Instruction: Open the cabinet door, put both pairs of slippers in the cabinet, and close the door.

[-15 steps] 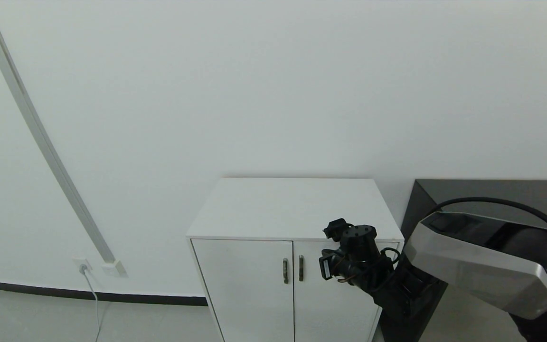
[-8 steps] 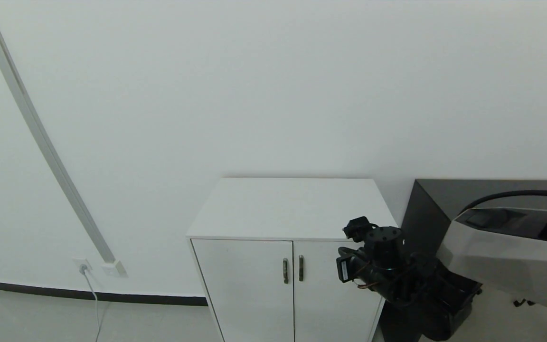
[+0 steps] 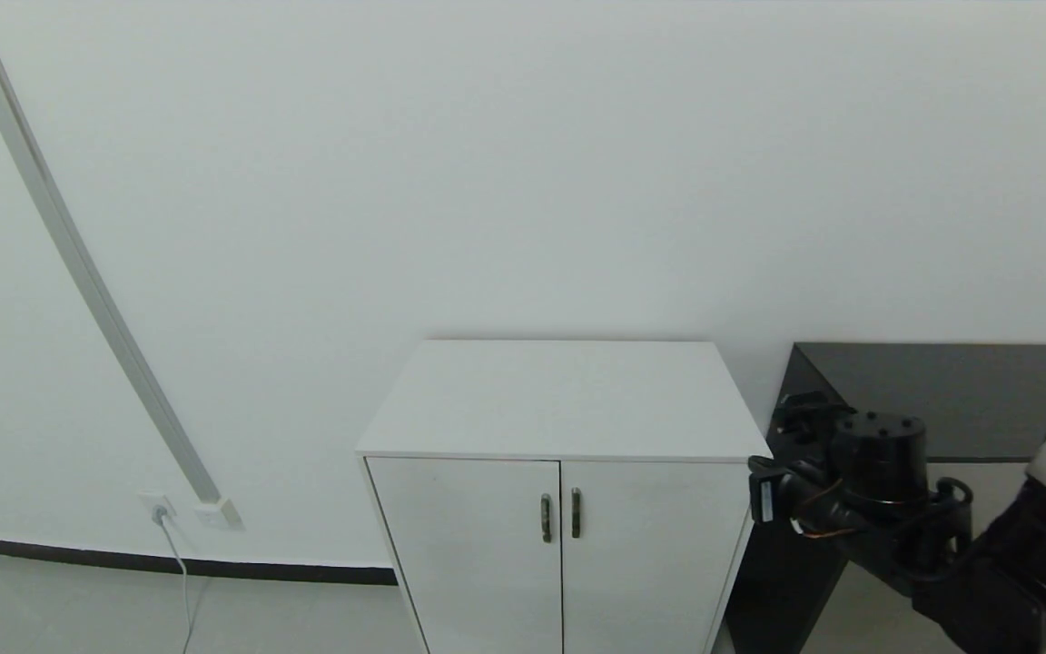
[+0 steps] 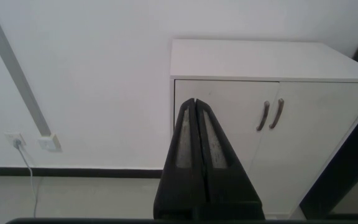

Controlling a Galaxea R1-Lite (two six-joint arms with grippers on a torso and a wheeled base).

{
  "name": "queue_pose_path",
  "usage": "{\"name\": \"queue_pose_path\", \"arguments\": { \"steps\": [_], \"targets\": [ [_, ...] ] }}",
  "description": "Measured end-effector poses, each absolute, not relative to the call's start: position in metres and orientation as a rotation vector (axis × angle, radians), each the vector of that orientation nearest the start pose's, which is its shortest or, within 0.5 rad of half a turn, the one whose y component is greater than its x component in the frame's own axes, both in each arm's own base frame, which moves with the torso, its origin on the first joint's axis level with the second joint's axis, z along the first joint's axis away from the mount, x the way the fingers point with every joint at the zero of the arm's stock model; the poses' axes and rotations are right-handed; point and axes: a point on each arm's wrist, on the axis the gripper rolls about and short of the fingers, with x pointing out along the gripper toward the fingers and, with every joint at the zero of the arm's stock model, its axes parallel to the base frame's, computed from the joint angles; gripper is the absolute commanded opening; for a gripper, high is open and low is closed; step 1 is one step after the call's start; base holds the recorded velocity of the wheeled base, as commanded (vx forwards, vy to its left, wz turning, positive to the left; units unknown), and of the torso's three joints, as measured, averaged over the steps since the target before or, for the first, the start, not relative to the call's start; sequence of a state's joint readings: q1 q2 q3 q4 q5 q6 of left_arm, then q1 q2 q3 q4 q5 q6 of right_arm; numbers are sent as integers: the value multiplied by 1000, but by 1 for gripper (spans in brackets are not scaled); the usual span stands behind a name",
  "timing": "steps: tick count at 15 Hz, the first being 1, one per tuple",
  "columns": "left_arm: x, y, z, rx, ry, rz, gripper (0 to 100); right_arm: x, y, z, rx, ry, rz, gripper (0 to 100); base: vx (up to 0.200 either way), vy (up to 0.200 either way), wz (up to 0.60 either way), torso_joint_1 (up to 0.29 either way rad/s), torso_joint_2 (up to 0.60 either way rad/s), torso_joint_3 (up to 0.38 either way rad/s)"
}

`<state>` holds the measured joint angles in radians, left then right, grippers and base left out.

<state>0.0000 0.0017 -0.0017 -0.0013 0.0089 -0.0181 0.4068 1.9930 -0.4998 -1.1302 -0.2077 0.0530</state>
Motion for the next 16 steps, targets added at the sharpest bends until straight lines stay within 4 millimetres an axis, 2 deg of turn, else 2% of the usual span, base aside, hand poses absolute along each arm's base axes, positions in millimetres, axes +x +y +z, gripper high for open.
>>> {"name": "queue_pose_path", "arguments": {
  "steps": [5, 8, 11, 16],
  "targets": [
    [-23, 0, 76, -17, -1, 8, 0, 252, 40, 89, -32, 346, -33, 0, 0, 0, 0, 0, 0, 0],
    [-23, 0, 76, -17, -1, 8, 0, 229, 5, 96, -16, 345, -141, 0, 0, 0, 0, 0, 0, 0],
    [-23, 0, 76, -16, -1, 7, 0, 210, -8, 101, -3, 333, -166, 0, 0, 0, 0, 0, 0, 0],
    [-23, 0, 76, -18, -1, 8, 0, 175, -11, 110, -34, 316, -164, 0, 0, 0, 0, 0, 0, 0]
  ]
}}
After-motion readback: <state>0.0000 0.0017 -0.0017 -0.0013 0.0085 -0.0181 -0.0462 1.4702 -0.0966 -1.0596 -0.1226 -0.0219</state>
